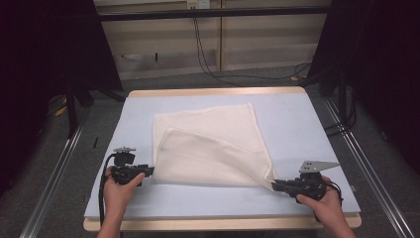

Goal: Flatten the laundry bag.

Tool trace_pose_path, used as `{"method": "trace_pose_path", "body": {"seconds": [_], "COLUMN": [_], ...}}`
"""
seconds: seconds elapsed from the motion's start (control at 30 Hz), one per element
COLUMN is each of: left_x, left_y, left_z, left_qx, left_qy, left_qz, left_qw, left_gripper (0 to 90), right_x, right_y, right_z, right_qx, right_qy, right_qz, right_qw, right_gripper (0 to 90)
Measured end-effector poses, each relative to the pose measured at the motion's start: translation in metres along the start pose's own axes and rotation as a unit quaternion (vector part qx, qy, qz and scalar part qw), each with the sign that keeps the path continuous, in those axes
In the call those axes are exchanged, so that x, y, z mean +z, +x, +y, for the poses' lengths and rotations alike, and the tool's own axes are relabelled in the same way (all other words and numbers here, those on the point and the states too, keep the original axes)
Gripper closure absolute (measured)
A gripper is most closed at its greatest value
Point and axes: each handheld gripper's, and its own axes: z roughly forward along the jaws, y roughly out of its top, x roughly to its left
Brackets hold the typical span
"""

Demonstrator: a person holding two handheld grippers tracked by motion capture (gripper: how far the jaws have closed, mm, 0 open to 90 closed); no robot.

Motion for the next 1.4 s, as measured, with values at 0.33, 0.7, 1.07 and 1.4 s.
{"method": "trace_pose_path", "body": {"seconds": [0.33,0.7,1.07,1.4], "left_x": [0.01,0.02,0.007,0.011], "left_y": [-0.002,0.015,0.014,0.011], "left_z": [0.014,0.029,0.025,0.024], "left_qx": [0.008,-0.017,-0.03,-0.013], "left_qy": [0.016,-0.007,-0.028,-0.011], "left_qz": [0.016,0.007,0.016,0.024], "left_qw": [0.9997,0.9998,0.999,0.9996], "left_gripper": [85.9,85.4,53.8,49.2], "right_x": [0.001,0.0,-0.005,-0.013], "right_y": [0.0,0.01,0.01,0.009], "right_z": [-0.001,-0.001,-0.005,-0.008], "right_qx": [-0.003,-0.034,-0.034,-0.026], "right_qy": [0.001,0.02,0.02,0.021], "right_qz": [0.004,0.006,0.005,0.0], "right_qw": [1.0,0.9992,0.9992,0.9994], "right_gripper": [84.5,84.3,83.7,83.2]}}
